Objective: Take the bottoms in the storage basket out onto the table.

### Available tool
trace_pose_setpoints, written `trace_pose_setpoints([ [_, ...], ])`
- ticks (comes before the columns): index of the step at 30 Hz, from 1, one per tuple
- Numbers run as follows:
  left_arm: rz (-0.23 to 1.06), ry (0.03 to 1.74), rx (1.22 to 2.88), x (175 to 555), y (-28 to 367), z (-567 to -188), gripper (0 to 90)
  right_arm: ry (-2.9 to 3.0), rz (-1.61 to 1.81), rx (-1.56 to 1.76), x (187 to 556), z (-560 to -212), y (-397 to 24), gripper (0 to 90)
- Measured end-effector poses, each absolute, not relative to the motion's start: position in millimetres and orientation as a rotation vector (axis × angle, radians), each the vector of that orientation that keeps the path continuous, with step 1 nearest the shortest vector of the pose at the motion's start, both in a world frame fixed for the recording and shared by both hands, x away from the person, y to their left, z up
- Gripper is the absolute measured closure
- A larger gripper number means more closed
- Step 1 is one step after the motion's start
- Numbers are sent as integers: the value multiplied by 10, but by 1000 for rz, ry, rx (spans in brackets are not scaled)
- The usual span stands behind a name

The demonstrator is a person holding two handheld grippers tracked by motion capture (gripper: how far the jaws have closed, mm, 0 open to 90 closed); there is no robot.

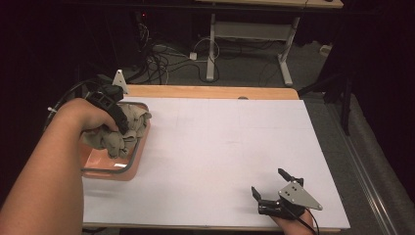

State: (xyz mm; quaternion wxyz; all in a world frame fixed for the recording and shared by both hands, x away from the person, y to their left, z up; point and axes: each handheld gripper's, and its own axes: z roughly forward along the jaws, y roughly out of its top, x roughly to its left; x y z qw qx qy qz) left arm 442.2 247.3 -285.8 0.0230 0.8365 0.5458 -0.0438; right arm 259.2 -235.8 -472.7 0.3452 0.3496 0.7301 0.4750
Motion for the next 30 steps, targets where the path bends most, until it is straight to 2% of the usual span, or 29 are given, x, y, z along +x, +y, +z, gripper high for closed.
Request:
trace_pose_setpoints([
  [30,-131,1577,2637,4492,2036,-2866,514,1894,1237,911,2592,-4722,-2370,4],
])
